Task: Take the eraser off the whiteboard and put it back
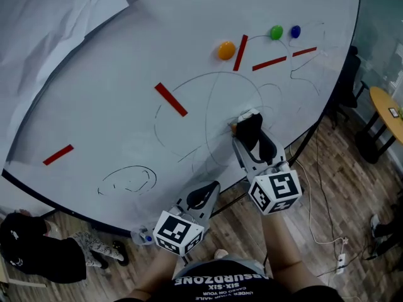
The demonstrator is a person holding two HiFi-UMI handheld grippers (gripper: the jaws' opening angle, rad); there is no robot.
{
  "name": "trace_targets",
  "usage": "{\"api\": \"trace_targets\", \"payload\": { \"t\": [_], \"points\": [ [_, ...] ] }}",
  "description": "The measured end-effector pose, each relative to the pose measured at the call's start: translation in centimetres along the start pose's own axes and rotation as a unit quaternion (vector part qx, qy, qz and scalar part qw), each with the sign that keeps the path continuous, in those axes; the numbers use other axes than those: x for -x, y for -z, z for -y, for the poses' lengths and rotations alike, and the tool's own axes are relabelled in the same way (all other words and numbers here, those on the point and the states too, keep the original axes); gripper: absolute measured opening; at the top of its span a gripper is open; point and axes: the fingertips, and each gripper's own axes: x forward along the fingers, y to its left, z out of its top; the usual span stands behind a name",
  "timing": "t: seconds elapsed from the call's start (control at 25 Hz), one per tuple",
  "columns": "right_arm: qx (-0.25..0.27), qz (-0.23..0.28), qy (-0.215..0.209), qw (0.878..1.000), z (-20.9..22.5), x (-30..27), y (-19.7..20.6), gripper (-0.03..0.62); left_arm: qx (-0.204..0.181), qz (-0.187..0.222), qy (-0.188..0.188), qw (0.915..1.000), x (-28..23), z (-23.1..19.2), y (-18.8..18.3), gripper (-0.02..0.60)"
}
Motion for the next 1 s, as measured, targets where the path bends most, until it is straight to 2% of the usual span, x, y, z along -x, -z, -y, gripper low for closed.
{"api": "trace_targets", "payload": {
  "t": [0.36, 0.72, 1.0],
  "points": [
    [0.017, -0.008, 0.011, 1.0, -0.4, -0.2, 0.1, 0.245, 0.001, -0.002, 0.001, 1.0, 1.1, 0.4, 0.0, 0.008],
    [0.008, -0.028, 0.041, 0.999, -0.3, 1.0, 1.2, 0.282, 0.002, -0.006, 0.009, 0.9999, 2.9, 0.8, 0.3, 0.008],
    [0.005, -0.041, 0.057, 0.998, -0.9, 2.8, 2.0, 0.285, 0.007, -0.004, 0.02, 0.9998, 4.0, 1.2, 0.5, 0.008]
  ]
}}
